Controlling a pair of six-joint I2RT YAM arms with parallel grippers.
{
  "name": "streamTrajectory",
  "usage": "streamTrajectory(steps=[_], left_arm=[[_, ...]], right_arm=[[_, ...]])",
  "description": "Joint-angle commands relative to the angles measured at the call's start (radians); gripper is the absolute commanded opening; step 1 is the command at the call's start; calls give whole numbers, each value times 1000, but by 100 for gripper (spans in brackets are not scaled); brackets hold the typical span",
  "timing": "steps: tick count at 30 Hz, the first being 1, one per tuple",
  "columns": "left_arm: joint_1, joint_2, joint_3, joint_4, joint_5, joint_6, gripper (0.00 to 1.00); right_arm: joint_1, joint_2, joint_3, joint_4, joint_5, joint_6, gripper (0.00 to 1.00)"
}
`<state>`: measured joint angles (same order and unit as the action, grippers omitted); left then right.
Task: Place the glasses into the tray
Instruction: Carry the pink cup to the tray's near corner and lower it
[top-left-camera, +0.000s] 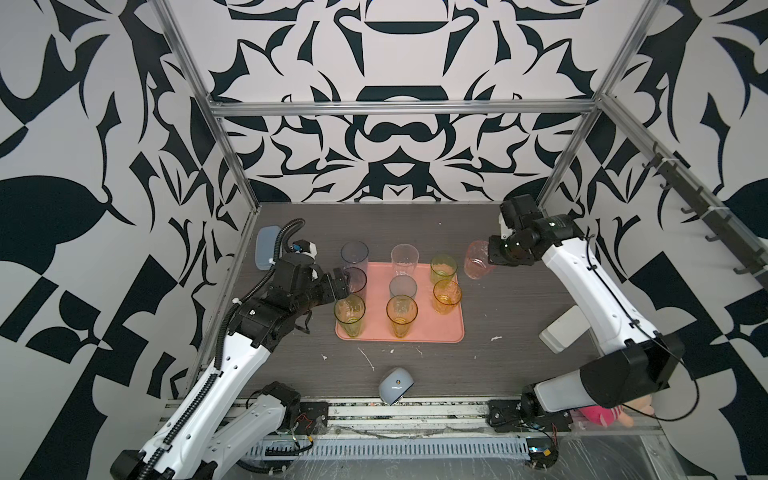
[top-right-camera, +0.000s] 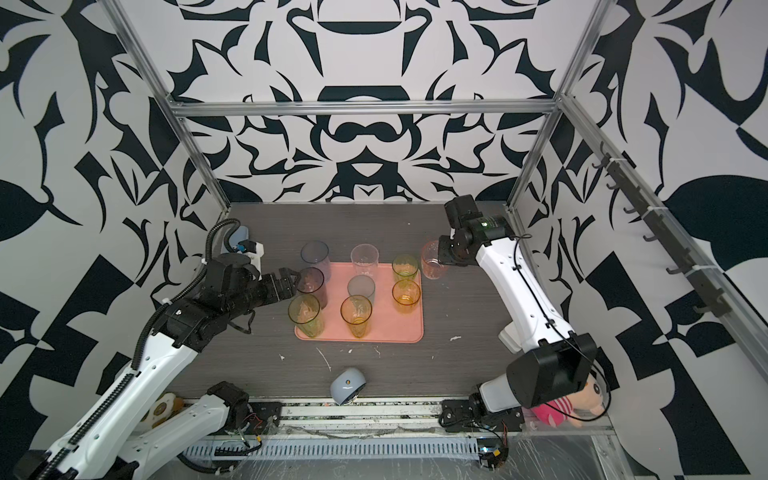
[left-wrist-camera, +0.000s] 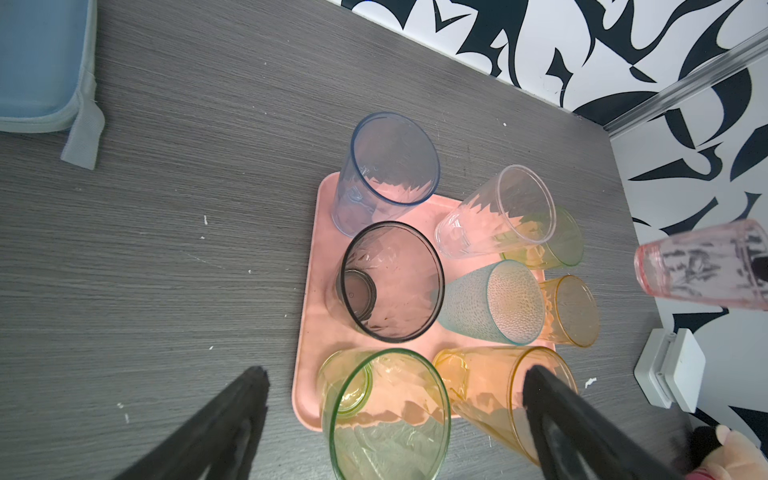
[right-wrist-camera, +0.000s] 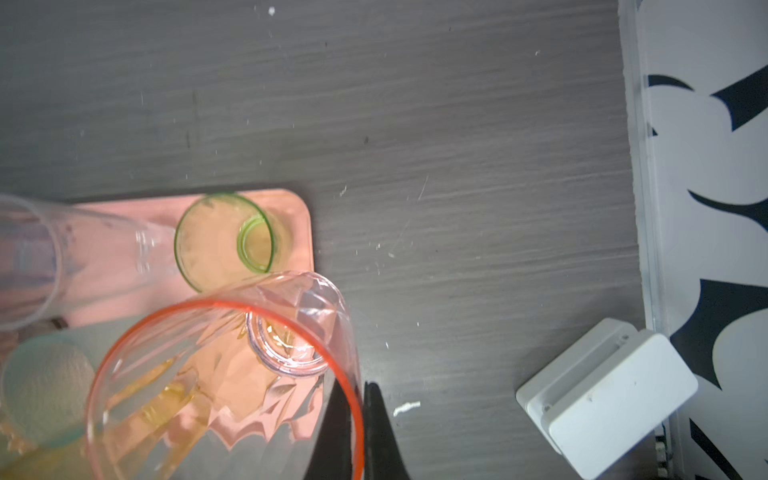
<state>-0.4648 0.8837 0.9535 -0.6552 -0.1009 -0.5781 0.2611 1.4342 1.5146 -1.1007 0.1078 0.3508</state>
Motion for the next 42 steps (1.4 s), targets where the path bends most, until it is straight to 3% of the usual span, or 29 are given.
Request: streamTrajectory(steps=[1,9,28,42], left_arm=[[-1,-6,-1,-6,1,-9,100],[-1,-15,-9,-6,3,-11,100],[0,-42,-24,-15,7,-17,99],[-1,-43,-39,-13,9,-19,100]], right_arm=[[32,-73,-38,-34,-2,0,0],[134,-168,-177,-36,29,0,0],[373,-284,-416,75,110,134,0],[411,-284,-585,225,54,214,0]])
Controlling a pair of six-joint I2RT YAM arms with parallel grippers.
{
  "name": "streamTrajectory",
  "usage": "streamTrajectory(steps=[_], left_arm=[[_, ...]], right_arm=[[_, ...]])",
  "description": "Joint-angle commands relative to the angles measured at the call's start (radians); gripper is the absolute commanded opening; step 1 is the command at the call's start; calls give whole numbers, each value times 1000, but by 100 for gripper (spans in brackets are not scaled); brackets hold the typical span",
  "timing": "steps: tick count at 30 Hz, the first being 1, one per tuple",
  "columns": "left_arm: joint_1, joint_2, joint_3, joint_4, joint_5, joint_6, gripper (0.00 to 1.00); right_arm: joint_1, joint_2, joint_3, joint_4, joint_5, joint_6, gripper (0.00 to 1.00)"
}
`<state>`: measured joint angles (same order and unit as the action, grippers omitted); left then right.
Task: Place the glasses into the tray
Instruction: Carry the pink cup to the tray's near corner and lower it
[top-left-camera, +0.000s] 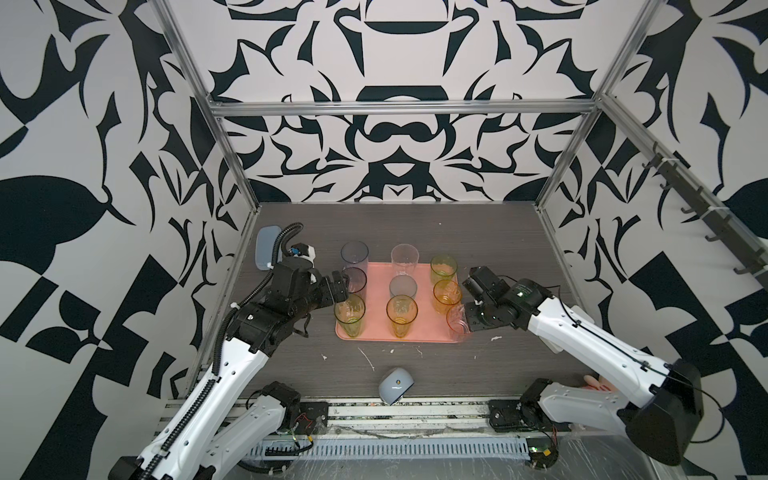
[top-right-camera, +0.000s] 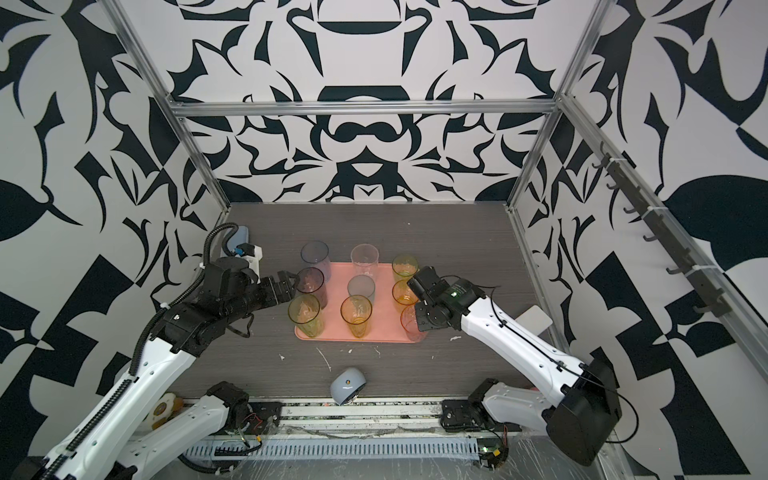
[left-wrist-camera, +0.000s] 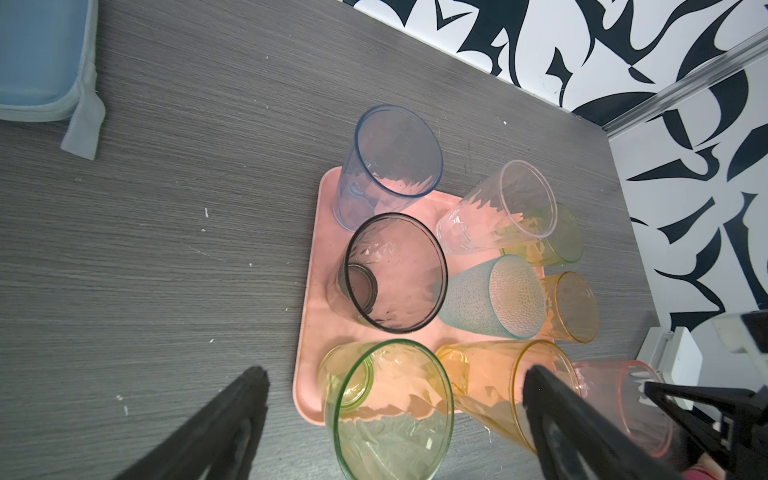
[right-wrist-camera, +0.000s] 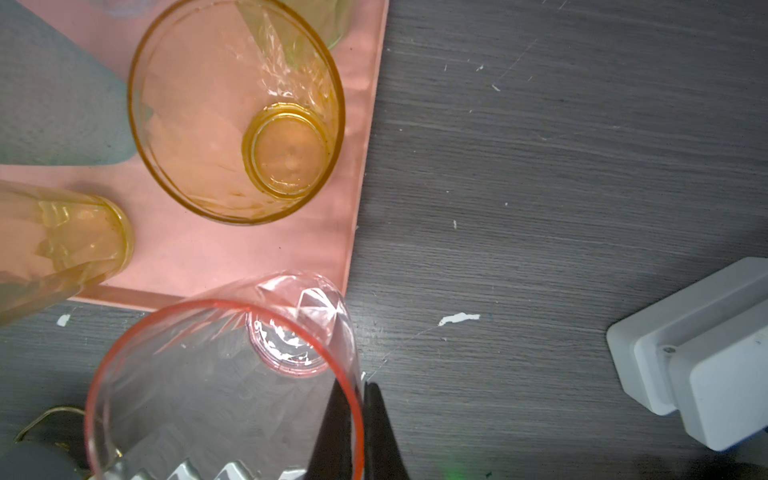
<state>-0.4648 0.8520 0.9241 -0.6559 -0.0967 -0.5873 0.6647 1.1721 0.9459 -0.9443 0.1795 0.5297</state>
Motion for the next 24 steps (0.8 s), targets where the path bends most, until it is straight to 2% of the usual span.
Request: streamTrajectory(steps=[1,24], left_arm=[[-1,-11,-11,-12,5,-9,99],[-1,-14,-28,-8,-3,-8,100]], right_arm=[[9,-22,-27,85,-22,36,0],[11,59,-88,198,-37,53,0]])
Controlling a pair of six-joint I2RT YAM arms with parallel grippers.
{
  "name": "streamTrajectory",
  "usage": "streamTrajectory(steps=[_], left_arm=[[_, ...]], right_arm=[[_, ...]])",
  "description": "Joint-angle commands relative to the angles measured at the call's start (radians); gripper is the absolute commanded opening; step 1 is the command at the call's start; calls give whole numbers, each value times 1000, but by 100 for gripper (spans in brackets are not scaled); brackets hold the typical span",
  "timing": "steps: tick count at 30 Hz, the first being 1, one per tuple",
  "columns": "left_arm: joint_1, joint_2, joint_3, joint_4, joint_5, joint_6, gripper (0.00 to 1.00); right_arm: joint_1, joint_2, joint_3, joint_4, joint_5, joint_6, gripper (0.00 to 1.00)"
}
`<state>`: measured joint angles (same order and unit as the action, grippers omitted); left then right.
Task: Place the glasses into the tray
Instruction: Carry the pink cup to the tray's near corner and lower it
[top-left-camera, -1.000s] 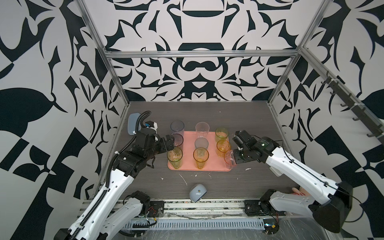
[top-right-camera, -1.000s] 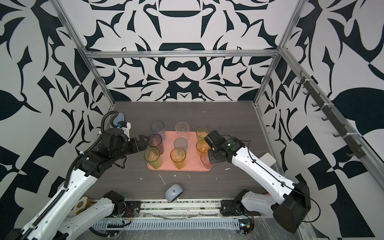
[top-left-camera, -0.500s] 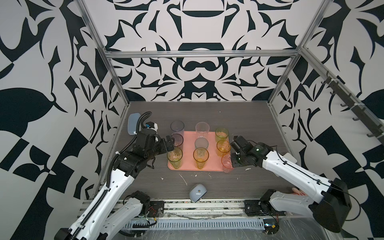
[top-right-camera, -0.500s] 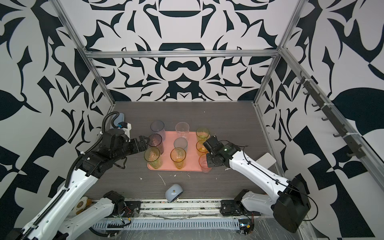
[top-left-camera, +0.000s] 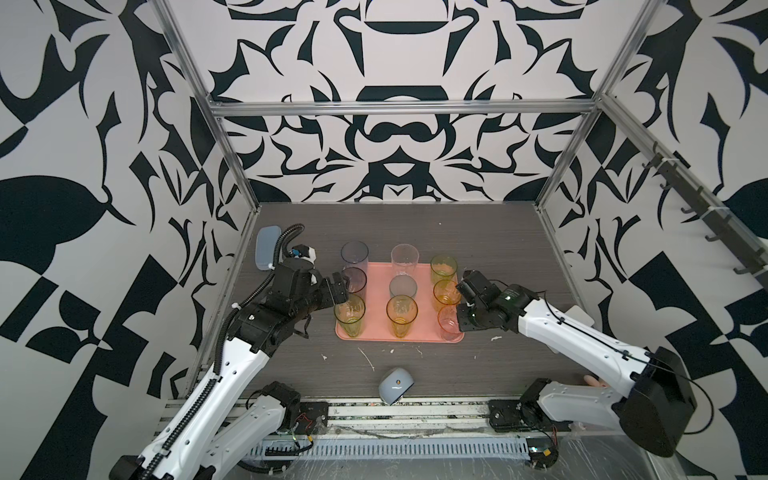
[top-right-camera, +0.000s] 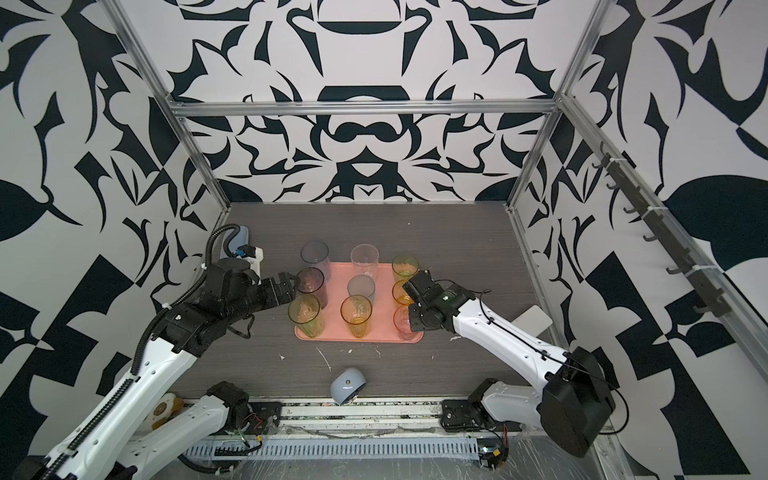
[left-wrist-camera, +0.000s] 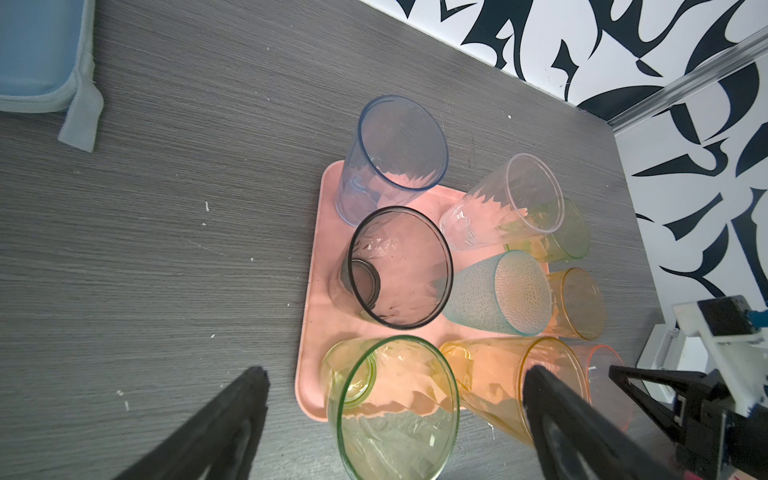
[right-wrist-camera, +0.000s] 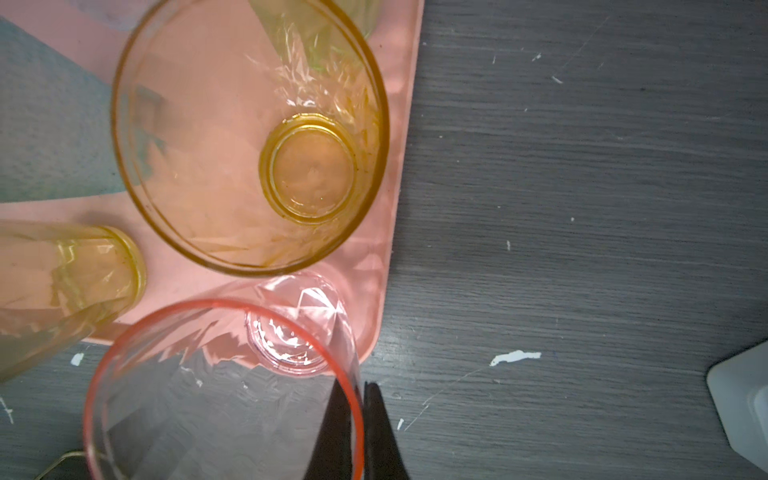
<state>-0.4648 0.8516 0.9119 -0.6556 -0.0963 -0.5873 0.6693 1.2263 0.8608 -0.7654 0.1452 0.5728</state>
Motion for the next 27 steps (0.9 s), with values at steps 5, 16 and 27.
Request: streamTrajectory(steps=[5,16,27], left_arm=[[-1,-13,-19,-11,-9,-8,99],[0,-13,-21,-12,-8,-9,100],[-1,-13,-24,-13,-14,-9,99]], right_arm=[[7,27,-2,20,13,10,0],[9,38,-1,32,-2,6,4],[9,18,12,29,-30,6,24]])
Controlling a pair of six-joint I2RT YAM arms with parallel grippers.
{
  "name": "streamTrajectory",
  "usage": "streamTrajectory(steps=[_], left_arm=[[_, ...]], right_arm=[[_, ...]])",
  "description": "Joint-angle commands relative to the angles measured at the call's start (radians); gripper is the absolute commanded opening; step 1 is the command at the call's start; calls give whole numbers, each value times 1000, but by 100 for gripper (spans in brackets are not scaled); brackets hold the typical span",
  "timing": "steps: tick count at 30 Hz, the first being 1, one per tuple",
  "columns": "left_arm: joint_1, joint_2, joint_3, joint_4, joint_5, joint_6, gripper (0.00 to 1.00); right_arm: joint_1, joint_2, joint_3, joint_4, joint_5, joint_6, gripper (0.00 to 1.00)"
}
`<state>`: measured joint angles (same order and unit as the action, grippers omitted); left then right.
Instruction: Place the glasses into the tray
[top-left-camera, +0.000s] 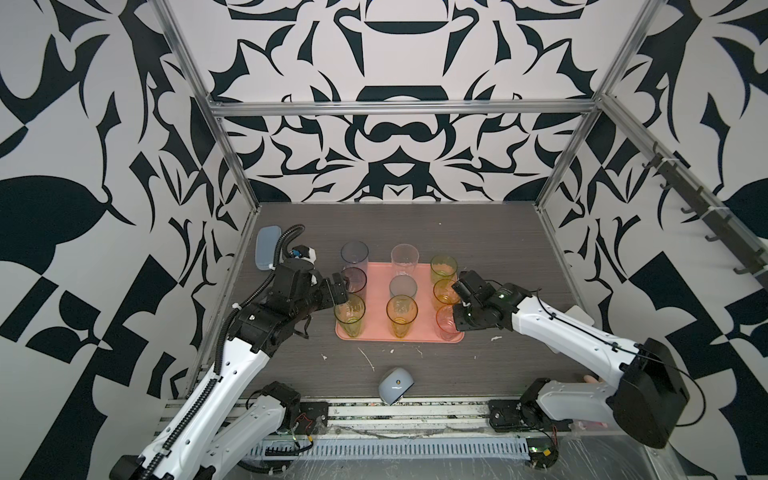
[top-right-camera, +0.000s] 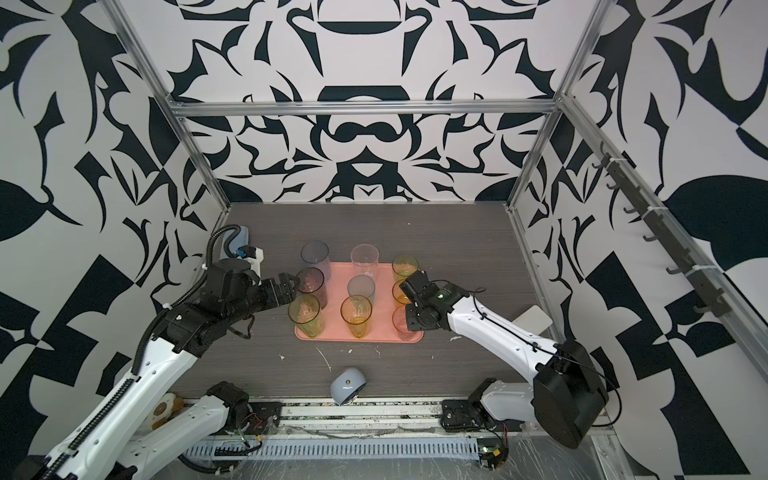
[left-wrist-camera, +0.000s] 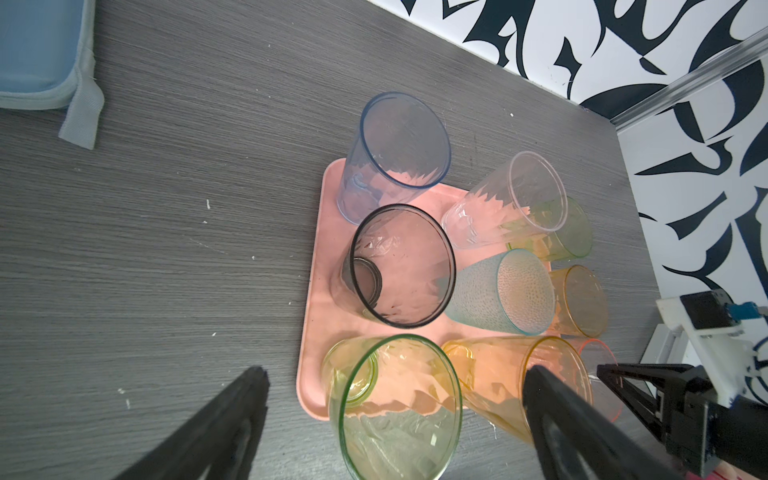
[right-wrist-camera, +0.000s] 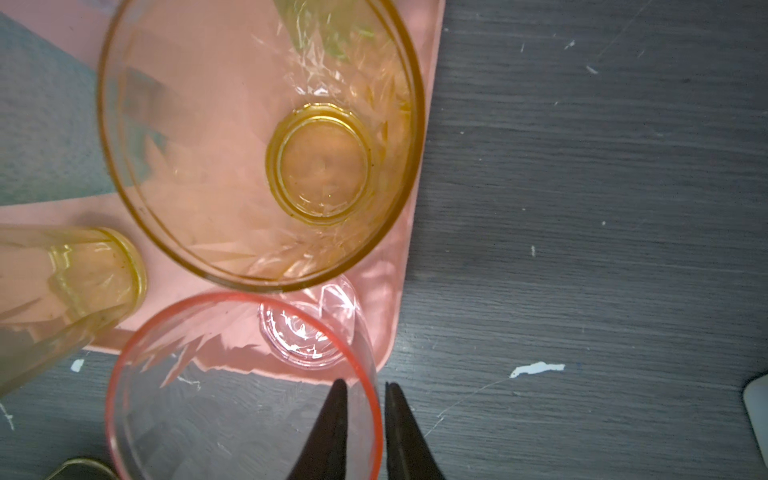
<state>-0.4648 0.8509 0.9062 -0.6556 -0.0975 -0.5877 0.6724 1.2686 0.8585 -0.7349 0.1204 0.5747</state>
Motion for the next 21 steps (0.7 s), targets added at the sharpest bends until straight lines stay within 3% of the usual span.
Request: streamTrajectory(steps=[1,15,18,21], left_arm=[[-1,-12,-20,-13,-13,-9,99],[-1,-13,17,-42,-62,-3,99],[0,9,65,-80,-126,13,100],[-1,20,98,-86,-205,38,99]], right_arm=[[6,-27,18,-4,-5,2,24],[6,-65,148,-103,24,-48,40],[6,-85,190,-118,63,-81,44],[5,-110,229,-121,176,-96,51]])
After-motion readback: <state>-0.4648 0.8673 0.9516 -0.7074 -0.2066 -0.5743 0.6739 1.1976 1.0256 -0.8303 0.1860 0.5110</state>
